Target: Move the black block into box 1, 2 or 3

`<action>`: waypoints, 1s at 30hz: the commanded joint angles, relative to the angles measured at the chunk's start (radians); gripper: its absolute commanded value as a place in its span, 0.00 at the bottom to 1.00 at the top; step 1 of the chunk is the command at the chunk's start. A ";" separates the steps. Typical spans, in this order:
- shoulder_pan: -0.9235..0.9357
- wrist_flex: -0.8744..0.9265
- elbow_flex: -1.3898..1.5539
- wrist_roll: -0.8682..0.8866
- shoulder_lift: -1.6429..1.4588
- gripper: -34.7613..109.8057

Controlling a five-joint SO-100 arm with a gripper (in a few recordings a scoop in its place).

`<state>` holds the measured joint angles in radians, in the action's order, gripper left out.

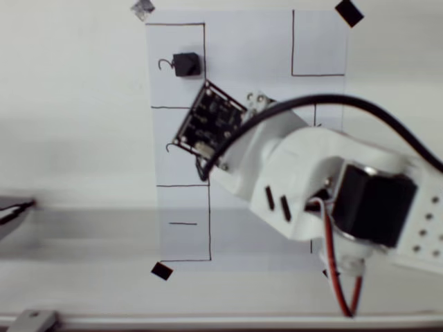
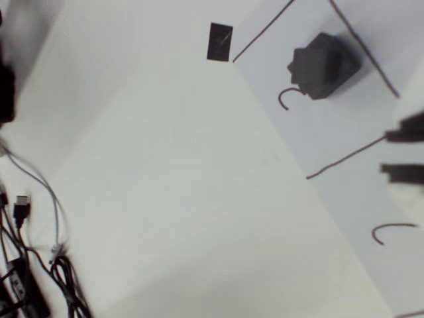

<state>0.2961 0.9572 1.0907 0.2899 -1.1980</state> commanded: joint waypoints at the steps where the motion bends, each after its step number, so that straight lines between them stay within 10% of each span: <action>1: -0.023 0.015 0.106 0.009 -0.229 0.24; 30: -0.268 -0.008 1.264 -0.072 -1.387 0.24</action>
<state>0.0445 0.9572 2.2243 0.2025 -2.4160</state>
